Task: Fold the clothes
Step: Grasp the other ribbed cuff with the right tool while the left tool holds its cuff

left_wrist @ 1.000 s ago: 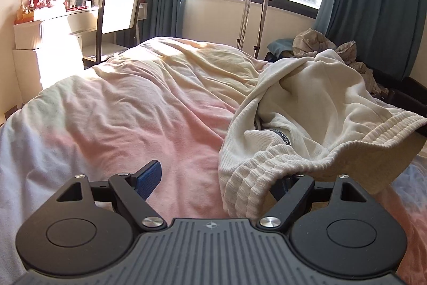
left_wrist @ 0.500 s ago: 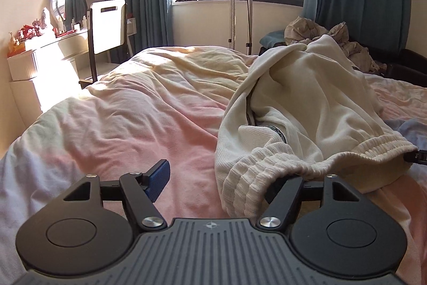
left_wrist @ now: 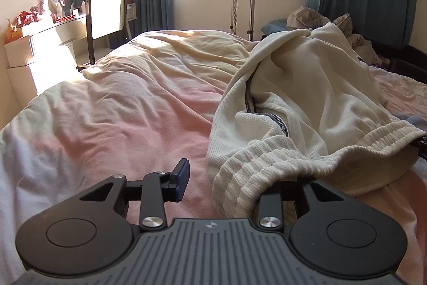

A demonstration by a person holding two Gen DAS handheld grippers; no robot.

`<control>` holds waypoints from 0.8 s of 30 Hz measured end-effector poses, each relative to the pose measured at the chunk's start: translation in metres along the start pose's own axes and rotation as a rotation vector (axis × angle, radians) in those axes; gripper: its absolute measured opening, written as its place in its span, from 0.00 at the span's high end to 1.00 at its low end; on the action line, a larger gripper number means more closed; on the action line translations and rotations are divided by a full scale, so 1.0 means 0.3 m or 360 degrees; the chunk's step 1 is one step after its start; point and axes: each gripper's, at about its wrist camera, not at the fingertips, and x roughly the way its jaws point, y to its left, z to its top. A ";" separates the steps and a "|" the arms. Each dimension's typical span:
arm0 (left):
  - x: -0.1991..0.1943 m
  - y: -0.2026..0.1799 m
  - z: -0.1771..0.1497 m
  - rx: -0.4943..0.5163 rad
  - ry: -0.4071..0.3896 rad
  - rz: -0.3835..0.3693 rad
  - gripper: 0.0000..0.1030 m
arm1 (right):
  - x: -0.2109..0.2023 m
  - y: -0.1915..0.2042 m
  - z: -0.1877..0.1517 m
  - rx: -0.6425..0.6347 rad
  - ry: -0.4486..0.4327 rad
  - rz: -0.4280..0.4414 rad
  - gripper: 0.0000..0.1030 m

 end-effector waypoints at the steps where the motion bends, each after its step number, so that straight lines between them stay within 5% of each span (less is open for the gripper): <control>1: 0.003 -0.002 0.004 -0.0001 -0.0001 0.0003 0.58 | -0.001 -0.001 0.001 0.0008 0.0010 0.0000 0.74; 9: 0.025 -0.016 0.033 -0.0002 -0.0011 0.0020 0.50 | -0.021 -0.042 0.002 0.0202 0.0052 0.0077 0.91; 11: 0.031 -0.019 0.040 -0.0003 -0.0013 0.0024 0.63 | -0.042 -0.048 0.001 0.0243 0.0051 0.0099 0.91; 12: 0.034 -0.021 0.043 -0.0003 -0.0014 0.0026 0.83 | -0.052 -0.051 0.001 0.0263 0.0051 0.0109 0.92; 13: 0.036 -0.023 0.047 -0.0003 -0.0016 0.0028 0.90 | -0.062 -0.054 0.000 0.0283 0.0051 0.0120 0.92; 18: 0.004 0.016 0.206 -0.0096 -0.0167 -0.0015 0.94 | -0.114 -0.070 -0.001 0.0384 0.0048 0.0174 0.92; 24: -0.069 0.105 0.492 -0.0189 -0.0433 -0.0075 0.94 | -0.223 -0.001 0.016 0.0649 -0.0035 0.0400 0.90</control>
